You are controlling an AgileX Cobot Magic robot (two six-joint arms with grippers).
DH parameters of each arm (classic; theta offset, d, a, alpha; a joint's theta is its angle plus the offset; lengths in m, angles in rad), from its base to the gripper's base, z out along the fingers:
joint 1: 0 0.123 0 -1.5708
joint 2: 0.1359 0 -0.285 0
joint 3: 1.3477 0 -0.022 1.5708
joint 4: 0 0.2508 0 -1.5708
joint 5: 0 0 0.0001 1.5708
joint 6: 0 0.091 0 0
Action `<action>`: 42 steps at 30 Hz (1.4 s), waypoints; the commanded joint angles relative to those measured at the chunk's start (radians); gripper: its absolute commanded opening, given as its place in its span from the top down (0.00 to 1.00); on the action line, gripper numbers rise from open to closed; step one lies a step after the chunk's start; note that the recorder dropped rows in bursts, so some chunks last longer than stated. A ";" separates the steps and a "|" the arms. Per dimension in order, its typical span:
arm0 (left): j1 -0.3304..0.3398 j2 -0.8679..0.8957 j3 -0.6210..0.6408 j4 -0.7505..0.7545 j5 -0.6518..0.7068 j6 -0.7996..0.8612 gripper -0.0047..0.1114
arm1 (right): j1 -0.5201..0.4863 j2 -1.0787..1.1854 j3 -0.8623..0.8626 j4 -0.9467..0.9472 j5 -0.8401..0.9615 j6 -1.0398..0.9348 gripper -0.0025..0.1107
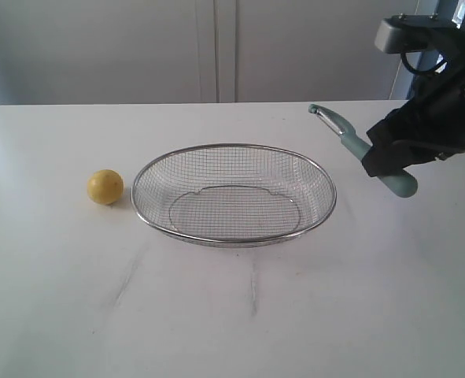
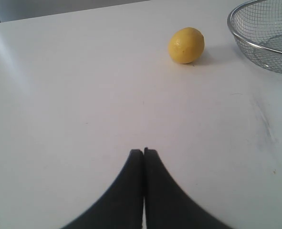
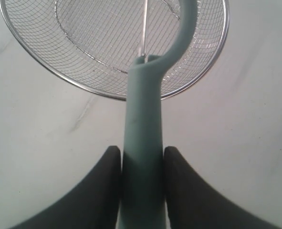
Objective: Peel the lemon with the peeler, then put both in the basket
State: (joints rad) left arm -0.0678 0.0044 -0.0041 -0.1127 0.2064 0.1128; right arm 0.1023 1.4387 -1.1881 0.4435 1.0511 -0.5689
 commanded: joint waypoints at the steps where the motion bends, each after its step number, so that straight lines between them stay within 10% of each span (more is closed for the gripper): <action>1: -0.005 -0.004 0.004 -0.006 -0.001 -0.004 0.96 | -0.001 -0.010 0.004 0.008 -0.006 -0.010 0.98; 42: -0.005 -0.004 0.004 -0.006 -0.167 -0.004 0.96 | -0.001 -0.010 0.004 0.008 -0.006 -0.010 0.98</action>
State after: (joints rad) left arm -0.0678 0.0044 -0.0041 -0.1127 0.0938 0.1128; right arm 0.1023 1.4387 -1.1881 0.4435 1.0511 -0.5689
